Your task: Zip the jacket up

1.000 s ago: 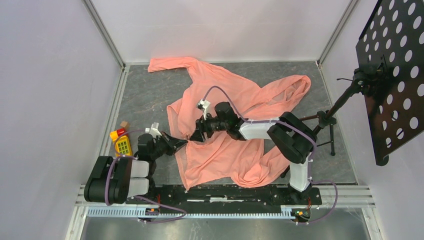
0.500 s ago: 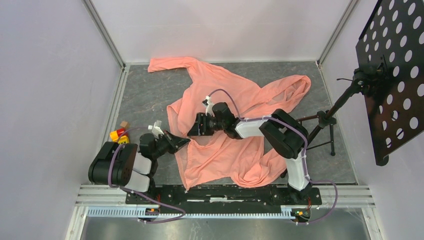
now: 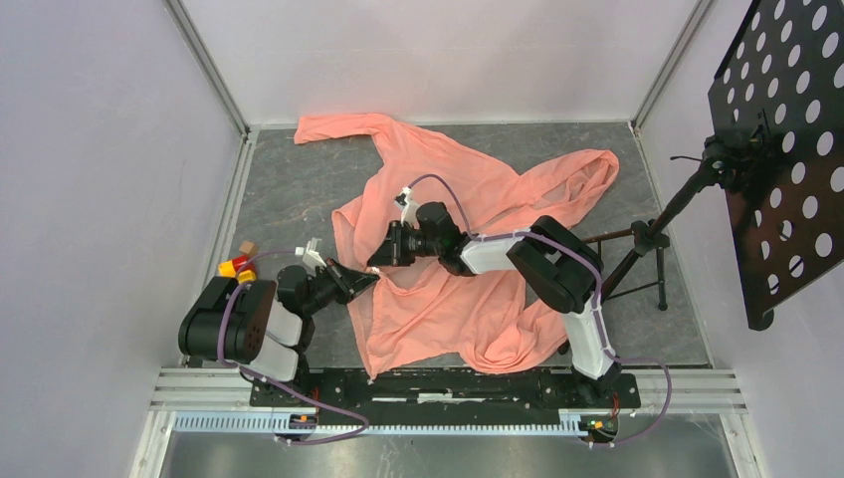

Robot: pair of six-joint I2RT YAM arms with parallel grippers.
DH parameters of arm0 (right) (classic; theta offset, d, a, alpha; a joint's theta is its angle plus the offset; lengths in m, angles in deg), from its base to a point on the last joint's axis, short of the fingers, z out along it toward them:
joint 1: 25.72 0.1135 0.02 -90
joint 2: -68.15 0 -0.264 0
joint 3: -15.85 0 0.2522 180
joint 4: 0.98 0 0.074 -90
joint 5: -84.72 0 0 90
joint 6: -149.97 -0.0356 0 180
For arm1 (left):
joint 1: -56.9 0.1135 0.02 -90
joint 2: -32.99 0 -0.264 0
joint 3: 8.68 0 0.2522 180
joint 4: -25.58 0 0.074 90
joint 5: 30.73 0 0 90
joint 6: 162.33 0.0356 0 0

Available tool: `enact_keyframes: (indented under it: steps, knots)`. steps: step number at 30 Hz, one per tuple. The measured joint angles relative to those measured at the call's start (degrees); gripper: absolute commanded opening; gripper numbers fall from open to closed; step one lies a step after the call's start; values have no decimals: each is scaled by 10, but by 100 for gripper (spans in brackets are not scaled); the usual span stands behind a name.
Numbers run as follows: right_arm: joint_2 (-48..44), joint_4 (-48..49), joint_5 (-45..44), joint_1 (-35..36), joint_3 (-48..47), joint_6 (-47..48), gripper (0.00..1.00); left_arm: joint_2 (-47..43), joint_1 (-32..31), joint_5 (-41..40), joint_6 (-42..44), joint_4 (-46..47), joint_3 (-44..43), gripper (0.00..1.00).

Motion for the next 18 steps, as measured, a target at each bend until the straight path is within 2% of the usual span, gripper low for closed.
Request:
enact_keyframes:
  steps: [2, 5, 9, 11, 15, 17, 18]
  knots:
    - [4, 16, 4, 2, 0, -11, 0, 1, 0, 3, 0, 3, 0, 3]
    - [7, 25, 6, 3, 0, -15, 0, 1, 0, 4, 0, 5, 0, 10]
    - [7, 33, 4, 3, 2, -12, 0, 1, 0, 4, -1, 5, 0, 35]
    - [4, 36, -2, 5, 5, -9, 0, 3, 0, 4, -4, 3, 0, 40]
    - [-3, 43, -5, 9, 9, -2, 0, 17, 0, 5, -9, 7, 0, 39]
    - [-4, 48, -6, 11, 9, 1, 0, 33, 0, 6, -14, 20, 0, 32]
    - [-4, 49, -8, 12, 9, 5, 0, 43, 0, 8, -17, 30, 0, 25]
